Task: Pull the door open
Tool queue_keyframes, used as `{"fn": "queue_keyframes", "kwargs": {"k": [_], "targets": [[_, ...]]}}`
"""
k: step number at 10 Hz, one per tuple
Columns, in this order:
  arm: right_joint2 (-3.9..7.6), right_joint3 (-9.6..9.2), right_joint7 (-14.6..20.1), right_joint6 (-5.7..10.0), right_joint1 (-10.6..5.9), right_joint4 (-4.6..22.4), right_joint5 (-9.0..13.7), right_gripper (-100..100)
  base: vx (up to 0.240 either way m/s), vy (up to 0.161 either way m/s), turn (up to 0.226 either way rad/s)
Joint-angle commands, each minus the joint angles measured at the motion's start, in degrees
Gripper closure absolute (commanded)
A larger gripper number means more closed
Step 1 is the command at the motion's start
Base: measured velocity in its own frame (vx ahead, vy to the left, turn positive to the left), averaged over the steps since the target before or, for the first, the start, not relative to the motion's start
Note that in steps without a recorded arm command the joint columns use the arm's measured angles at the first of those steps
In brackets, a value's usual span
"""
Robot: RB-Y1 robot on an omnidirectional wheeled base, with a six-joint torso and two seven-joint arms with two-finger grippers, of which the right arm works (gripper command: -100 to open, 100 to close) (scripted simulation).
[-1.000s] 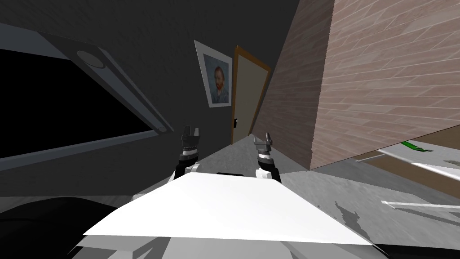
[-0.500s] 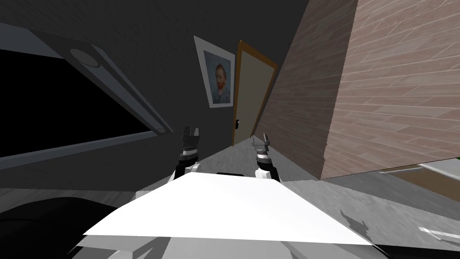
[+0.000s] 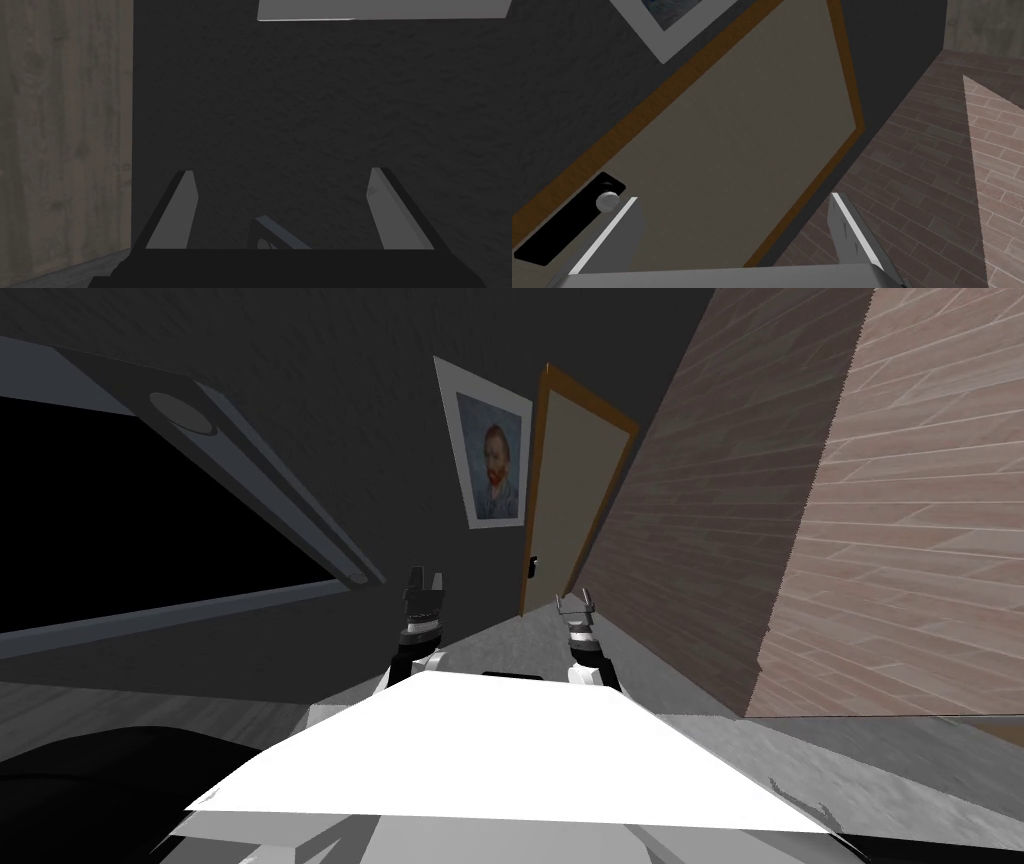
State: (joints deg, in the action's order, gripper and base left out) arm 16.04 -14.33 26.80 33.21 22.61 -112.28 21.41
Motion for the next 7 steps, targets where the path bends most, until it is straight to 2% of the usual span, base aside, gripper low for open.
{"fn": "queue_keyframes", "kwargs": {"k": [1, 7], "targets": [[0.98, -0.66, 1.65, 0.07, -0.55, 1.12, 1.53, -100, 0.088, -0.037, 0.099], [4.66, -3.13, 7.49, 0.31, -2.36, 4.89, 7.24, -100, 0.091, -0.041, 0.098]]}}
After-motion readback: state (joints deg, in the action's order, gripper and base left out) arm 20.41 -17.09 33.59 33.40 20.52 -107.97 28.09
